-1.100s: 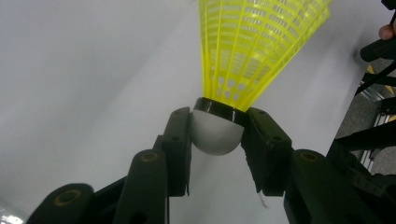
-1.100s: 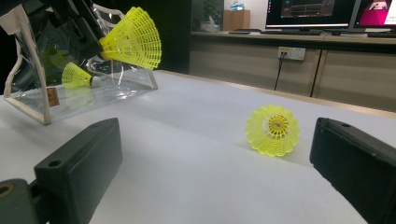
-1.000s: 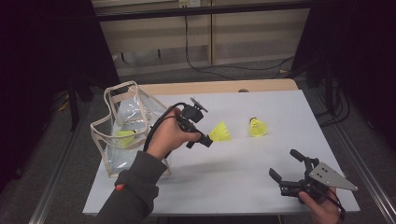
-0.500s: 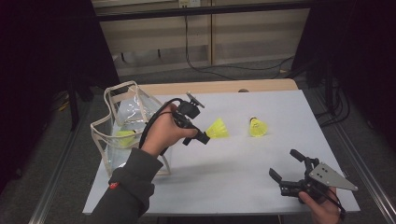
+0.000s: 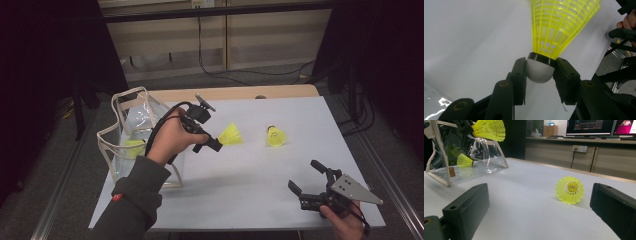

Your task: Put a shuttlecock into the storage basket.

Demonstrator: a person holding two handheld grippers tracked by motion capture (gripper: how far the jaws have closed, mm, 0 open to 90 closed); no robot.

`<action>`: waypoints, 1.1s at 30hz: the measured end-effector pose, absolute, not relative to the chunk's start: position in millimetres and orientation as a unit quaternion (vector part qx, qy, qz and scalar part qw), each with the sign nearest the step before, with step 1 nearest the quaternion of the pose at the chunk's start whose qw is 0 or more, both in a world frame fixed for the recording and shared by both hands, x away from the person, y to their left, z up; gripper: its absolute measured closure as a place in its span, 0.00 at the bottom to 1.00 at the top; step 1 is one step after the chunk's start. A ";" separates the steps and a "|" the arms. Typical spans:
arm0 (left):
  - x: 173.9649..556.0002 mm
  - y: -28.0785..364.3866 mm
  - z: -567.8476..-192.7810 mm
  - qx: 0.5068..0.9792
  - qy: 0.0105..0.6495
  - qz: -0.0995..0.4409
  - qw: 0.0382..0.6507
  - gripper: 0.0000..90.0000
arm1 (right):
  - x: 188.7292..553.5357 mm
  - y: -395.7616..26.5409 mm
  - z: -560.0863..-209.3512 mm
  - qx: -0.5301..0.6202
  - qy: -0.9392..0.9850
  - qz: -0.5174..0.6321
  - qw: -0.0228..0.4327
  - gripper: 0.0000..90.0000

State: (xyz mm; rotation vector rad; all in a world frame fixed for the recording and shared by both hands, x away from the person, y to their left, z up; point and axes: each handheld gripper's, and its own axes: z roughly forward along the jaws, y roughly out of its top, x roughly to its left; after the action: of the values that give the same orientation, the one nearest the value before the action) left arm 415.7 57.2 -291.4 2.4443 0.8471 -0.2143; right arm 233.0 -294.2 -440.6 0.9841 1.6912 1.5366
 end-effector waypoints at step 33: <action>419.7 74.8 -275.4 0.896 0.337 -0.084 0.276 0.70 | 233.2 -293.4 -441.0 0.374 0.644 0.585 0.320 0.02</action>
State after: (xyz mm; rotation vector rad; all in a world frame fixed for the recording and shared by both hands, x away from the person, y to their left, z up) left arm 419.7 74.8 -275.4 2.4070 0.9056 -0.2255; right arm 233.2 -293.4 -441.0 0.9836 1.6935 1.5391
